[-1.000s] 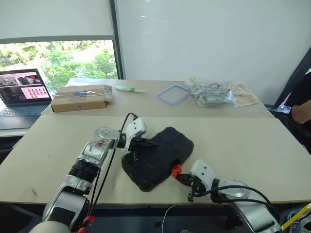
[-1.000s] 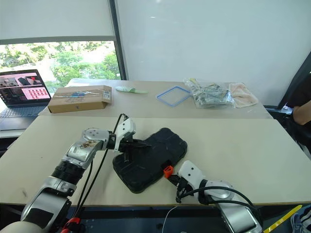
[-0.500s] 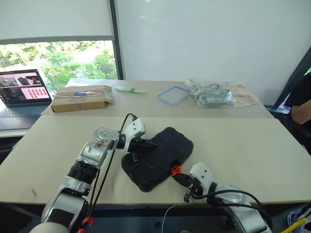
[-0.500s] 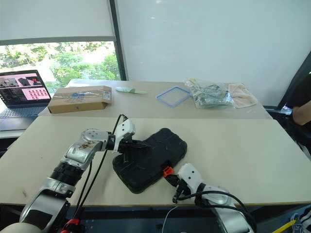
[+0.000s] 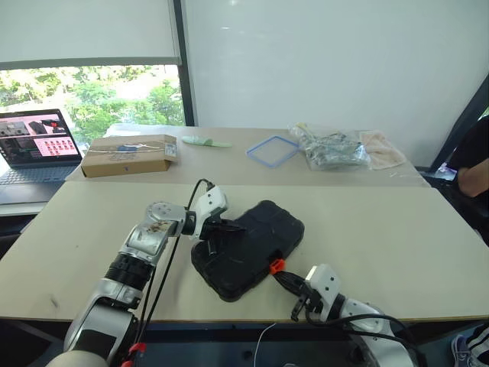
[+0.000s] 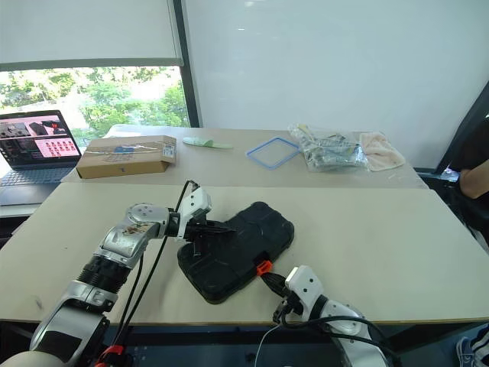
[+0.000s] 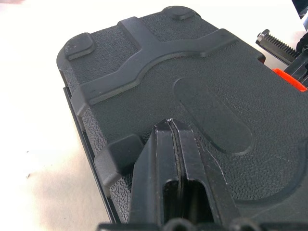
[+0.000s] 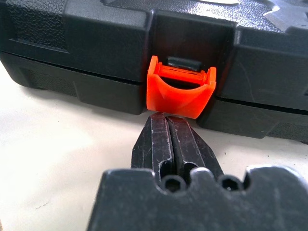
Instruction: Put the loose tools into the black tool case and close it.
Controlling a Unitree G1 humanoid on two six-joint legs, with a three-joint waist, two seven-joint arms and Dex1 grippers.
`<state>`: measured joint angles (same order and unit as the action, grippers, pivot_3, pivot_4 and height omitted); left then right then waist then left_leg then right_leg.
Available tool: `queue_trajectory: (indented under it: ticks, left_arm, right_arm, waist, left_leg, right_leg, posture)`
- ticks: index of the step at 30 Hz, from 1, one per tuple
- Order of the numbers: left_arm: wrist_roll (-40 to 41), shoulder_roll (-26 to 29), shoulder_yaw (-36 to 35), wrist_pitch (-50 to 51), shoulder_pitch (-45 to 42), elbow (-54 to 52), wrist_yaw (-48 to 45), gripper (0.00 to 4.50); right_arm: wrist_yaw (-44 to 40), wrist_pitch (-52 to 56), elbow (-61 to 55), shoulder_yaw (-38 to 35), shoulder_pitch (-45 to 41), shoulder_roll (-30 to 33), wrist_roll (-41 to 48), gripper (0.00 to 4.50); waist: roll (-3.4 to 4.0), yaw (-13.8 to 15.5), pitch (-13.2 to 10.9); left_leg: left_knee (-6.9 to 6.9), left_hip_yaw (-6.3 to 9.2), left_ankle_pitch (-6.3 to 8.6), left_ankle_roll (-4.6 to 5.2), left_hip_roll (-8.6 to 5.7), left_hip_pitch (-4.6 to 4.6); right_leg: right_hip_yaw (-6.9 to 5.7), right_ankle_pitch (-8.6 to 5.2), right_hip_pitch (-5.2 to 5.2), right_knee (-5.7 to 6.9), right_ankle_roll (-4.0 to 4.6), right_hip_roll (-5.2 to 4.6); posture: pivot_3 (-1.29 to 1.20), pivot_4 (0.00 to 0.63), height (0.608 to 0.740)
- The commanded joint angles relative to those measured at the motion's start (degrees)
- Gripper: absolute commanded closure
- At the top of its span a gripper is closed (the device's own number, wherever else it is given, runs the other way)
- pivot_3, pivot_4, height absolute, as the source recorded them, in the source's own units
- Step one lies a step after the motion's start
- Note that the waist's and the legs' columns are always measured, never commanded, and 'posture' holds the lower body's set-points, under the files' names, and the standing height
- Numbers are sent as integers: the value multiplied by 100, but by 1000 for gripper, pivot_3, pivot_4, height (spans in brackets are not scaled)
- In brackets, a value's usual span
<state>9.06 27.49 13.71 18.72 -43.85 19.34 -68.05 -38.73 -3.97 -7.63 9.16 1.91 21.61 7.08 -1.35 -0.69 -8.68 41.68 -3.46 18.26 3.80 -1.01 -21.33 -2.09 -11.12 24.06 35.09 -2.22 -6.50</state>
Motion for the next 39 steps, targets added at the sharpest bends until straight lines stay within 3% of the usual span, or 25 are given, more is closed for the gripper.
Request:
queue_trajectory:
  ticks: [1, 18, 32, 39]
  left_arm:
    - [-208, 69, 196, 72, 197, 122, -21, 4500]
    - [-267, 111, 278, 101, 329, 127, -75, 4500]
    - [-277, 77, 309, 118, 347, 148, -50, 4500]
    - [-287, 107, 294, 93, 398, 139, -55, 4500]
  right_arm:
    - [60, -251, -63, -170, -12, -91, 183, 4413]
    - [-95, -178, -774, -414, 322, 0, 700, 4413]
    - [-104, -38, -828, -156, 53, -88, 602, 4413]
    - [-315, 429, -1444, -478, 487, 512, 961, 4413]
  waist:
    - [0, 1, 0]
    - [4, -8, 2]
    - [11, -5, 6]
    - [34, 24, 22]
  left_leg:
    - [-1, 0, 0, 0, 0, 0]
    - [-8, 0, 3, 4, 1, 0]
    - [-10, 0, 5, 8, 1, 2]
    - [-13, 0, 5, 9, -1, 2]
  right_leg:
    - [0, 0, 1, 0, 0, 0]
    - [4, -1, 4, -2, 1, -3]
    - [4, -2, 5, 0, 4, -2]
    - [2, -3, 2, -5, 3, -4]
  posture:
    - [0, 150, 740]
    - [0, 150, 740]
    - [0, 150, 740]
    - [0, 150, 740]
